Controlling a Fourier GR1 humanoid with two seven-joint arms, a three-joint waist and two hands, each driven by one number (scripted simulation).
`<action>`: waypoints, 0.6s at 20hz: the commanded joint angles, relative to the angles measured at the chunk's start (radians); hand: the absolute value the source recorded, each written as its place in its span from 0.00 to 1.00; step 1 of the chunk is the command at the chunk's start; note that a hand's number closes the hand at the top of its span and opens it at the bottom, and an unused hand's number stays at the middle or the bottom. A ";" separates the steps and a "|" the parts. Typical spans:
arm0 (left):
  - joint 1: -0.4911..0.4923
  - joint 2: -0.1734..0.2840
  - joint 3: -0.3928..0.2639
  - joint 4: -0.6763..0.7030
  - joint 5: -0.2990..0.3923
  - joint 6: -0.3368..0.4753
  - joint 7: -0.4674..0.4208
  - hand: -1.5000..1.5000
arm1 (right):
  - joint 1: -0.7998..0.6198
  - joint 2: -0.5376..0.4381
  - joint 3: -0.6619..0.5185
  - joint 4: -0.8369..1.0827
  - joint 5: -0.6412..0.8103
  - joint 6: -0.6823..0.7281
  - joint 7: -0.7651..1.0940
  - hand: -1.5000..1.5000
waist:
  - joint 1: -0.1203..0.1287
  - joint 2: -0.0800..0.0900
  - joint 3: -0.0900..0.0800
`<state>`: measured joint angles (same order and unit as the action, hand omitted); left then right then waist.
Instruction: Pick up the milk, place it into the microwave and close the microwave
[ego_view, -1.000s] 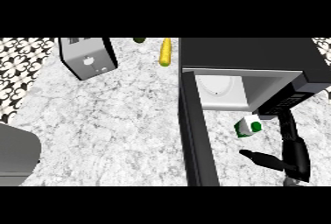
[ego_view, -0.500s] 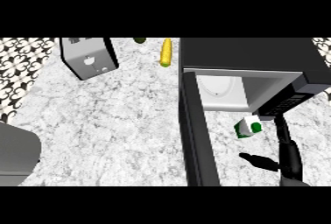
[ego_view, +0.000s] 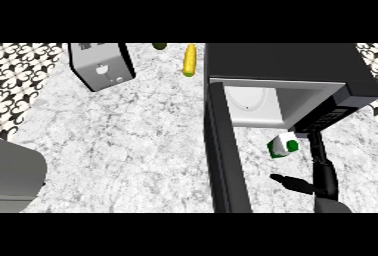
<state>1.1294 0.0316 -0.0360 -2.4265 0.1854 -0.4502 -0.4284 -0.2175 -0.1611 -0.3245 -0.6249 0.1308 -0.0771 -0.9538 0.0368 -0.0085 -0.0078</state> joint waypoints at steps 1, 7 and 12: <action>0.000 -0.005 -0.002 -0.109 0.108 -0.004 0.021 0.00 | -0.098 -0.024 -0.040 0.148 -0.031 0.043 0.022 0.00 | 0.005 0.019 0.012; 0.050 0.005 0.015 -0.109 0.111 -0.040 -0.020 0.00 | -0.105 -0.016 -0.032 0.228 -0.028 0.092 -0.050 1.00 | 0.017 0.020 0.013; 0.053 -0.007 -0.001 -0.093 0.104 -0.048 -0.036 0.00 | -0.138 -0.007 -0.016 0.261 -0.010 0.081 -0.088 1.00 | 0.018 0.021 0.013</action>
<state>1.1696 0.0279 -0.0368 -2.4166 0.2041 -0.4933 -0.4713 -0.2877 -0.1824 -0.3533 -0.4679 0.1007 -0.0048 -1.0610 0.0308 -0.0113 -0.0177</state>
